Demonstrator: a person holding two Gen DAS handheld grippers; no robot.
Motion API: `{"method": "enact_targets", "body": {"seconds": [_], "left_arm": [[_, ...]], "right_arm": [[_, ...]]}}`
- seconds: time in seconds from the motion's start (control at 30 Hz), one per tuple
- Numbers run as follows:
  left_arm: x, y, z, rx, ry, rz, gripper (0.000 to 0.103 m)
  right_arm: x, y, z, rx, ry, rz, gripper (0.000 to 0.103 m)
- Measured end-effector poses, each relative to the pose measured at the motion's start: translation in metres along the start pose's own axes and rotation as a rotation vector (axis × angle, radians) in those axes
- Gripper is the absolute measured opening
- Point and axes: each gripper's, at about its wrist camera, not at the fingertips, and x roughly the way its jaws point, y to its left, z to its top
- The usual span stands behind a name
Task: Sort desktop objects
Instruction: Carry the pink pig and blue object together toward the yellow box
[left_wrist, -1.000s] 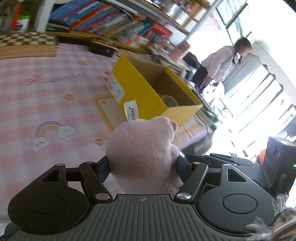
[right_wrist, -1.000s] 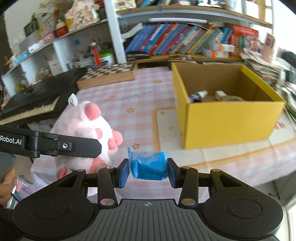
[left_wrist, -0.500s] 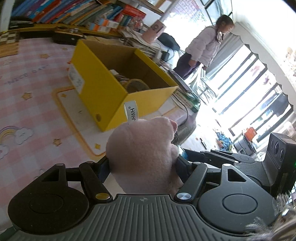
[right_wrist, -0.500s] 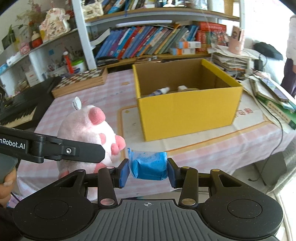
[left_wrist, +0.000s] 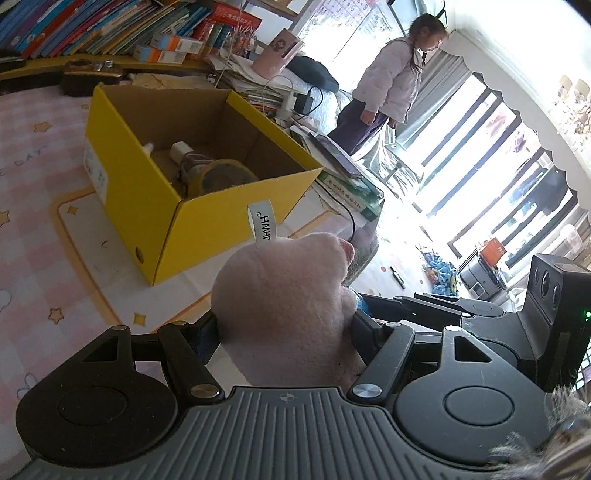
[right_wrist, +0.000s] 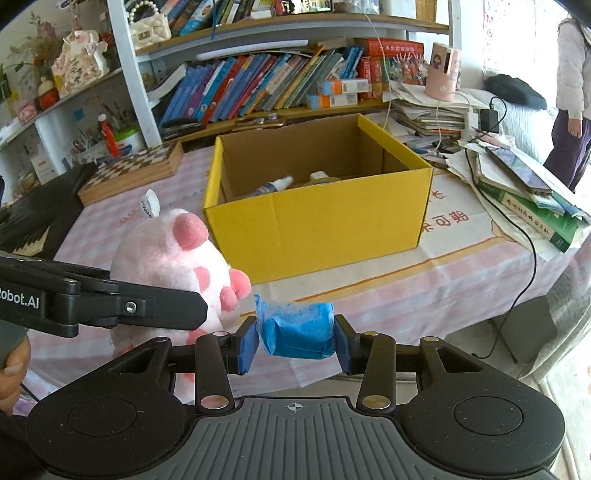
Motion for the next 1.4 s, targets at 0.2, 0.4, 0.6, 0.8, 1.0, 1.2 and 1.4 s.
{"method": "enact_targets", "body": {"seconds": [0.2,0.4,0.6,0.8,1.0,1.2,1.4], "left_arm": [[0.008,-0.009,0.007,0.01,-0.004,0.026,0.068],[0.018,-0.019,0.015,0.012,-0.013,0.042,0.068],[0.025,-0.031,0.024,0.02,-0.04,0.062,0.068],[0.03,-0.039,0.035,0.024,-0.095,0.092,0.068],[0.035,-0.044,0.045,0.015,-0.153,0.131,0.068],[0.038,-0.04,0.064,0.01,-0.232,0.175,0.068],[0.046,-0.02,0.093,0.0,-0.285,0.25,0.069]], "right_arm": [[0.006,-0.014,0.007,-0.006,0.003,0.02,0.042],[0.009,-0.031,0.015,-0.013,-0.004,0.037,0.042],[0.011,-0.047,0.026,-0.036,-0.03,0.054,0.042],[0.015,-0.059,0.041,-0.071,-0.07,0.077,0.042],[0.022,-0.071,0.058,-0.098,-0.117,0.11,0.042],[0.033,-0.075,0.082,-0.134,-0.163,0.129,0.042],[0.057,-0.066,0.107,-0.199,-0.191,0.142,0.042]]}}
